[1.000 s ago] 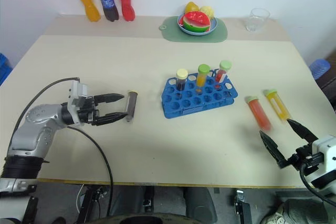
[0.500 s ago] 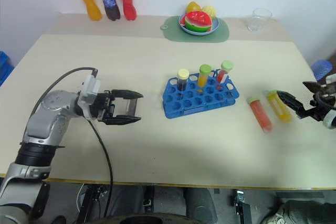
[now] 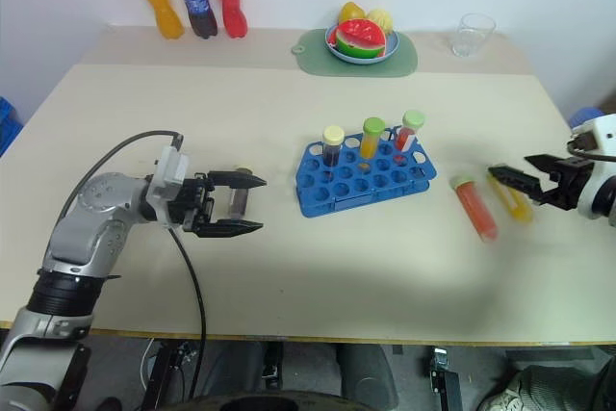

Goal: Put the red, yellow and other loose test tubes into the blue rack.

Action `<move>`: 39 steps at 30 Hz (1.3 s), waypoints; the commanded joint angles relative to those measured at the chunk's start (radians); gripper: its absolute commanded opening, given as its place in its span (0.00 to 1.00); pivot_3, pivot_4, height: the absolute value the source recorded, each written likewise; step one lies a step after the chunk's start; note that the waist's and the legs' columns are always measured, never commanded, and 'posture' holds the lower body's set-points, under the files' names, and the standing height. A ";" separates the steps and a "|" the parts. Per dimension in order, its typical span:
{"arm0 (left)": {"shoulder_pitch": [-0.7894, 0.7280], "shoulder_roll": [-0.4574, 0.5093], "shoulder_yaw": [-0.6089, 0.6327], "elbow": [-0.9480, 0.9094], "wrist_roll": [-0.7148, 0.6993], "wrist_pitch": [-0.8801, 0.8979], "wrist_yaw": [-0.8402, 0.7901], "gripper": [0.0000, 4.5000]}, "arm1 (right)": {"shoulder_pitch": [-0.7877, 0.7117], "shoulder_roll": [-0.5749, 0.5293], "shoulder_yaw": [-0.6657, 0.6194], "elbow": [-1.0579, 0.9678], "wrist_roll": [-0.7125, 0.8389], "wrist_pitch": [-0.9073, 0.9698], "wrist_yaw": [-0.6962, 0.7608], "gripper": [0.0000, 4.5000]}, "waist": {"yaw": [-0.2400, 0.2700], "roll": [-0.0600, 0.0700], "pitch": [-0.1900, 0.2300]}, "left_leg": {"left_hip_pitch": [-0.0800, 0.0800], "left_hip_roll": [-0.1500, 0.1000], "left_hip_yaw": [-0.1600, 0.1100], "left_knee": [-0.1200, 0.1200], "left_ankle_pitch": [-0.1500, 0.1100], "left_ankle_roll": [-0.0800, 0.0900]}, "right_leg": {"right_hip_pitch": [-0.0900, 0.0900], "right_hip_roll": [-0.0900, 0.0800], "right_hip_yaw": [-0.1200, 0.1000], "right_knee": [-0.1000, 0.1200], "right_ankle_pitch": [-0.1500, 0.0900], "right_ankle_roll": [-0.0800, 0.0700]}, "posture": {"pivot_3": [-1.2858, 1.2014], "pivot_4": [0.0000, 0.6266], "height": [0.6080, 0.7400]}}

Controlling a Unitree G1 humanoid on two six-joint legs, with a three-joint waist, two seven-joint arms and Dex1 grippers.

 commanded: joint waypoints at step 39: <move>0.045 -0.009 0.006 -0.099 -0.014 0.023 0.070 0.81 | -0.416 0.069 0.525 0.224 -0.306 0.245 0.031 0.94 | -0.019 0.000 0.000 | -0.001 0.000 0.001 0.000 0.000 0.000 | -0.001 0.000 0.000 0.000 0.000 0.000 | 0.52 0.24 1.00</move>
